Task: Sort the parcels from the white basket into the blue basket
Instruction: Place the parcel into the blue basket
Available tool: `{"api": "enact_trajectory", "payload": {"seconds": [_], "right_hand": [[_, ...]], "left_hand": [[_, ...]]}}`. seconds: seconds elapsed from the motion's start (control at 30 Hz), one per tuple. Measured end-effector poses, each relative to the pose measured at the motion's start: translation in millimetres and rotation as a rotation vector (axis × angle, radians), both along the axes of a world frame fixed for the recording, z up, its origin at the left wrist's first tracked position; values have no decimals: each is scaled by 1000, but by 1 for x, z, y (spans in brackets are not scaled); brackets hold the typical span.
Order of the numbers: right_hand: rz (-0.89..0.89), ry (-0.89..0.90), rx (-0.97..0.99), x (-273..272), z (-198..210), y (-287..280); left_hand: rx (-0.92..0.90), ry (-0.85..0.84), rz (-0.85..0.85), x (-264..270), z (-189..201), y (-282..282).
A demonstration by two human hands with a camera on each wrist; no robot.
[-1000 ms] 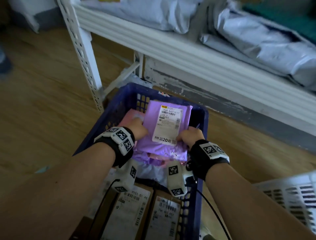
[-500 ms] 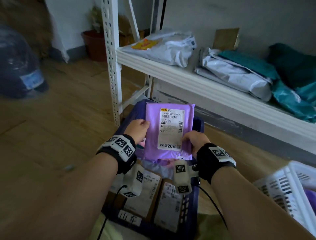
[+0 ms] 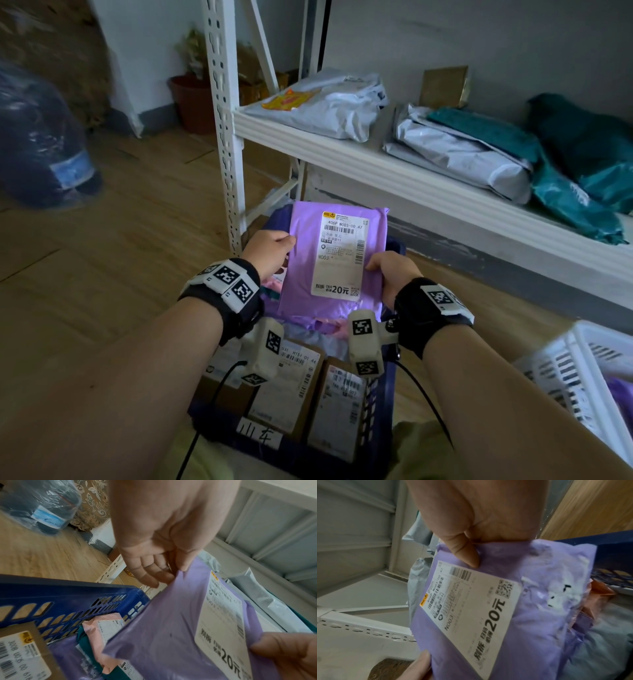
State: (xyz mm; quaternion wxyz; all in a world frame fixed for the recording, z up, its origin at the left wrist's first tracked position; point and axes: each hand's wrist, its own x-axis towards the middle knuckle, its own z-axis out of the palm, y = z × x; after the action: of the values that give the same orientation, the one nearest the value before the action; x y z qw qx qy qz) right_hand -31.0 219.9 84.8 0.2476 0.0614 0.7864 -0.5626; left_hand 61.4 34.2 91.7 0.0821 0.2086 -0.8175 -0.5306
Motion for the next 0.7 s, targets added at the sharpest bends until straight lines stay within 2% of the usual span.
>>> {"api": "enact_trajectory", "payload": {"seconds": [0.7], "right_hand": [[9,-33,23,0,-1,-5]], "left_hand": [[41,-43,35,-5,-9,1]]}}
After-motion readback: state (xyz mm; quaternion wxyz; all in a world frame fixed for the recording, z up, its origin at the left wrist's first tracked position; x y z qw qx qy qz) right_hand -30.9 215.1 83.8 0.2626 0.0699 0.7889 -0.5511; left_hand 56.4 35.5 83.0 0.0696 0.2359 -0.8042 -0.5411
